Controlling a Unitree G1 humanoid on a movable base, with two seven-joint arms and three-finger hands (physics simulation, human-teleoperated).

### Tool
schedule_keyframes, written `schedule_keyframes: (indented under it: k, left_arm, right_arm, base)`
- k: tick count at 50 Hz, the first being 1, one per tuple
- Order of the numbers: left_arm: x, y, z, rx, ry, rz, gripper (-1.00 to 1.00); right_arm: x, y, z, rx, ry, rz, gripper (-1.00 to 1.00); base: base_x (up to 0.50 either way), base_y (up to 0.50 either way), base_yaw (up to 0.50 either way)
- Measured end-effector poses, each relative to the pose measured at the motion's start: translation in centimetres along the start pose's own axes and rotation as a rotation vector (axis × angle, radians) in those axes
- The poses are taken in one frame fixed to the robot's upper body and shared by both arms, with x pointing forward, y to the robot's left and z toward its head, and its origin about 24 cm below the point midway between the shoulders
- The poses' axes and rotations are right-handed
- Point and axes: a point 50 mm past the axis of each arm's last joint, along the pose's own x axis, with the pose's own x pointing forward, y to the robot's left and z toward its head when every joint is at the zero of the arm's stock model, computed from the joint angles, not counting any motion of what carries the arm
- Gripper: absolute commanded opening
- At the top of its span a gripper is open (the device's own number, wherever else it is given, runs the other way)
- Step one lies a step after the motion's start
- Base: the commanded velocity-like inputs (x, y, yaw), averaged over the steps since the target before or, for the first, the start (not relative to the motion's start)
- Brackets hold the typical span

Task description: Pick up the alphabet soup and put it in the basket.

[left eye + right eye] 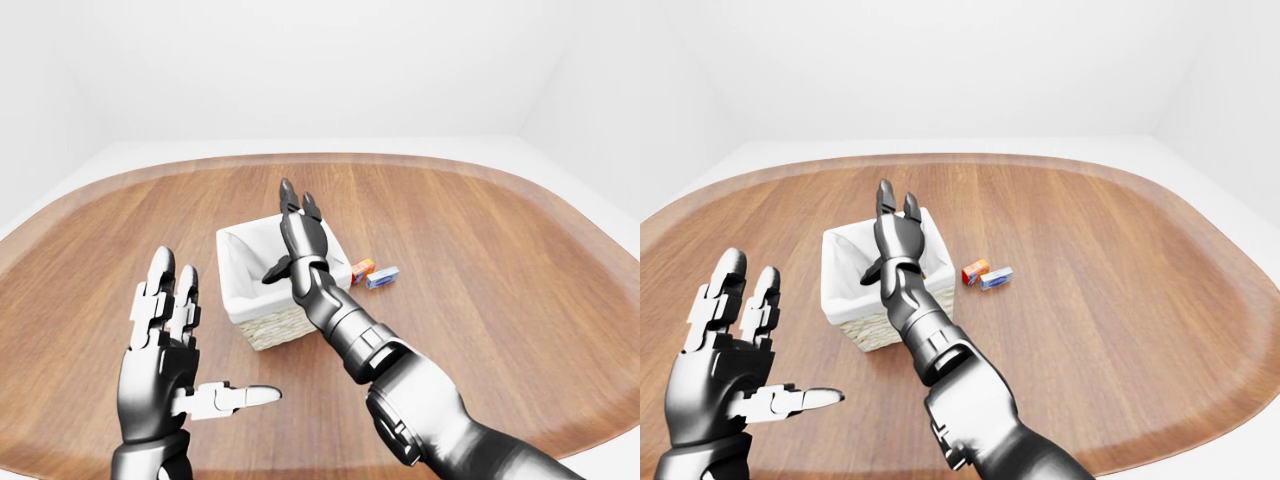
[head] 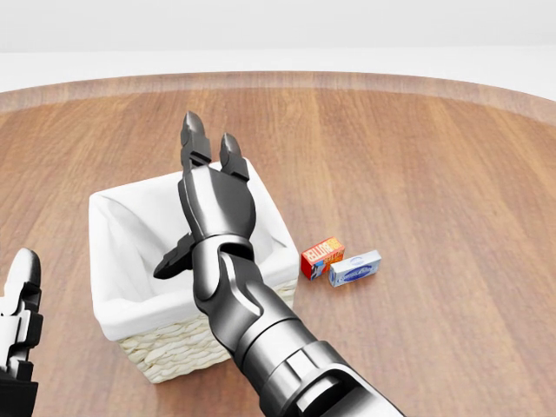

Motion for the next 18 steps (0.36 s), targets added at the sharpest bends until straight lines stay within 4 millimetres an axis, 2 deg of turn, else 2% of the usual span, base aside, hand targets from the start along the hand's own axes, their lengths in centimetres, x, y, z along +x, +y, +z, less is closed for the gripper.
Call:
schedule_keyframes:
  k: [18]
  left_arm:
    - [0.04, -0.01, -0.08, 0.000, 0.000, 0.000, 1.00]
  right_arm:
    - [-0.08, 0.16, -0.11, -0.002, 0.001, 0.007, 1.00]
  base:
    - [0.00, 0.00, 0.00]
